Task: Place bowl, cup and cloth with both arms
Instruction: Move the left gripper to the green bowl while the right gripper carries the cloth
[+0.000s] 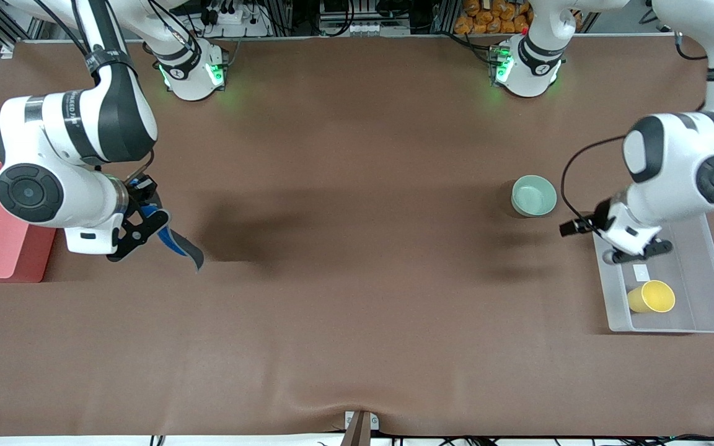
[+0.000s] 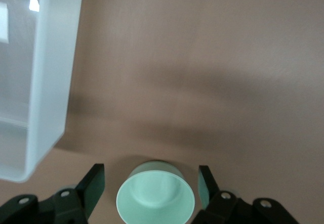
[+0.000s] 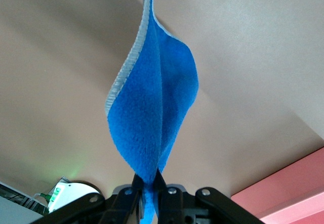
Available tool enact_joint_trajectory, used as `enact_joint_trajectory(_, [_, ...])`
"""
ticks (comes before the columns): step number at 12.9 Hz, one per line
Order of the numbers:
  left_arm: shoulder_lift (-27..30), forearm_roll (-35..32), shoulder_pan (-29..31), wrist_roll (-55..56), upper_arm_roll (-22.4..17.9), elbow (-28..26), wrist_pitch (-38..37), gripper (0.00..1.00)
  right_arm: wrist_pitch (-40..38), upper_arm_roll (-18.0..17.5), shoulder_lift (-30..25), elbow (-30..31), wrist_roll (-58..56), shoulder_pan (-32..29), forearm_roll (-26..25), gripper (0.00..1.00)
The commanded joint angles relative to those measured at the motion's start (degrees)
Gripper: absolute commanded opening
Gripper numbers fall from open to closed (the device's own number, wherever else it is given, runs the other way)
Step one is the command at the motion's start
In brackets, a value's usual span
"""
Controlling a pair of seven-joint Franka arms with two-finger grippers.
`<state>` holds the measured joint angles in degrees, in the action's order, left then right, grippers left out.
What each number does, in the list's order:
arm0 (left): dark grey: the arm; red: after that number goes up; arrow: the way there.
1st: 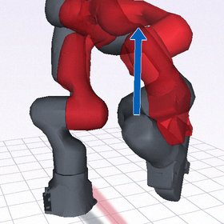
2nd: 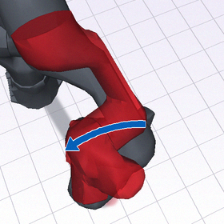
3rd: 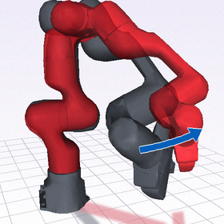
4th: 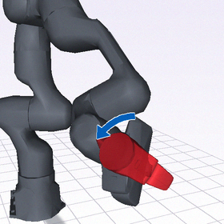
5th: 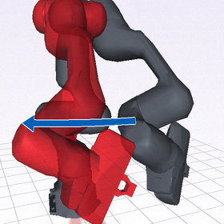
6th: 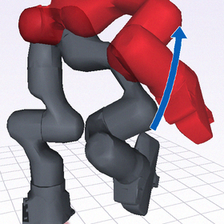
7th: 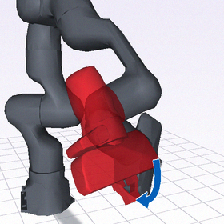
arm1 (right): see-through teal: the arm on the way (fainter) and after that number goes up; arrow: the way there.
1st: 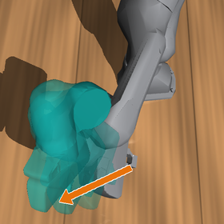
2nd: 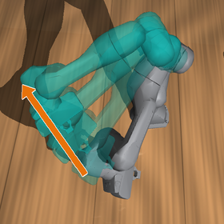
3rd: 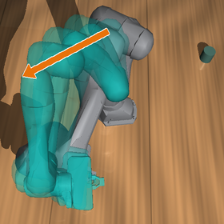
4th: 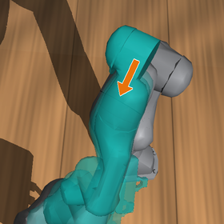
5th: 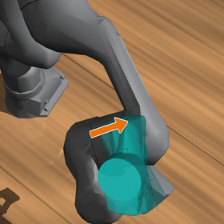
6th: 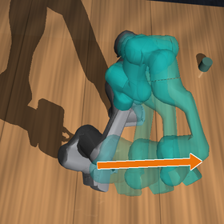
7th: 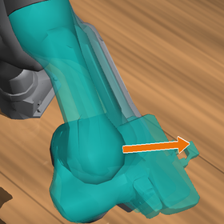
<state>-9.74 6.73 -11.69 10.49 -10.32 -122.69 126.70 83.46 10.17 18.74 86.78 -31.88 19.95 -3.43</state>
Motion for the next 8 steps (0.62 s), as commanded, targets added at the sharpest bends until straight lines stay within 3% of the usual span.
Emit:
enact_joint_trajectory(1, [7.4,-2.1,0.5,2.0,1.4,-14.0,8.4,0.82,0.2,-0.5,-0.7,0.7,0.1,-0.6,-0.9,0.0])
enact_joint_trajectory(5, [6.8,-3.2,1.1,2.0,1.6,-24.1,20.9,0.79,0.5,-0.5,-0.6,0.7,-0.1,-0.6,-1.6,0.0])
enact_joint_trajectory(8, [5.4,-5.5,1.1,2.0,1.6,-26.9,23.9,0.73,2.2,-0.4,-0.5,0.7,-0.3,-2.5,-5.2,0.0])
